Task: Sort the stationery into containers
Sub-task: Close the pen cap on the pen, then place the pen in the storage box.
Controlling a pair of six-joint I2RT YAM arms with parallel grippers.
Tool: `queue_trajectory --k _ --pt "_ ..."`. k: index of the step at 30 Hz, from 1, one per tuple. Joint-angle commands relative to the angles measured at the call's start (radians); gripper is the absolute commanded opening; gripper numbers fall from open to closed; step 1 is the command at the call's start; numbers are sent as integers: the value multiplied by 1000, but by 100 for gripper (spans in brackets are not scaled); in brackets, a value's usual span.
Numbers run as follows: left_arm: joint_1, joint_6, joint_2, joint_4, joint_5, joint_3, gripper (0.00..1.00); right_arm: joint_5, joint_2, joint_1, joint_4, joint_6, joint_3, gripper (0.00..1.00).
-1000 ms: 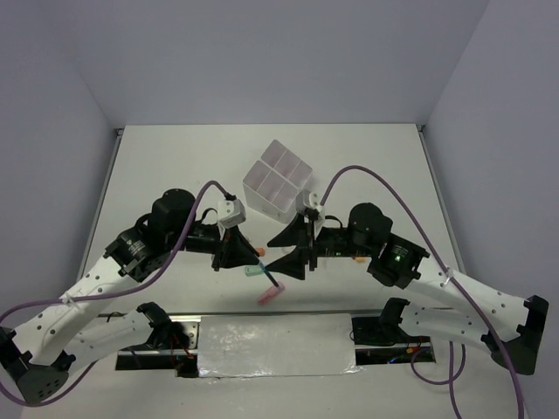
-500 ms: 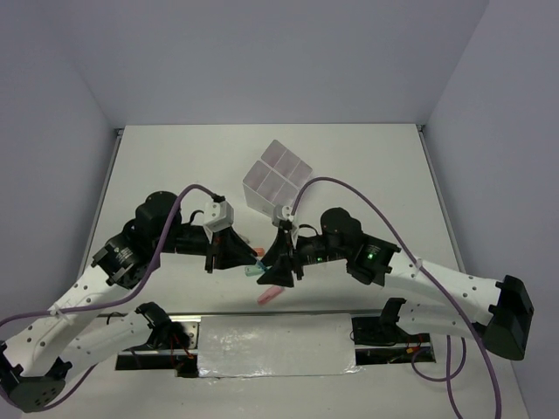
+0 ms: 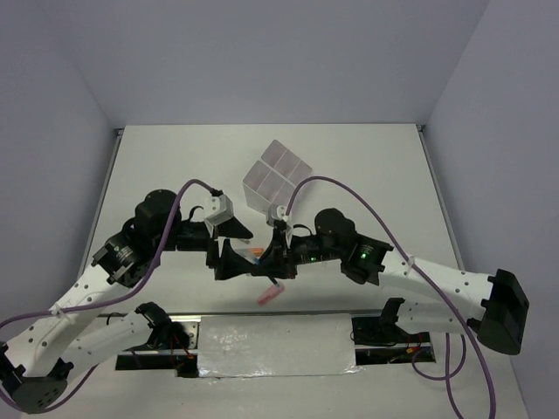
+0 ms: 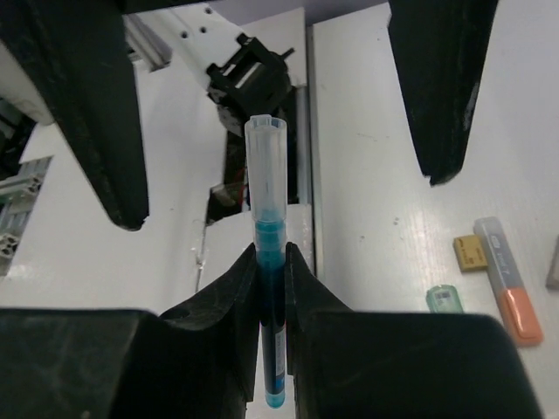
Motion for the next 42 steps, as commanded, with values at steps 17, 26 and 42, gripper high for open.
queue_trajectory --k 17,26,42 --pt "14 -132 -288 -52 -878 -36 99 631 540 -251 618 -247 300 0" --pt "27 -101 -414 7 -766 -174 99 534 821 -358 905 -216 411 0" --pt "37 -81 -407 19 -684 -174 99 469 921 -372 1015 -176 373 54"
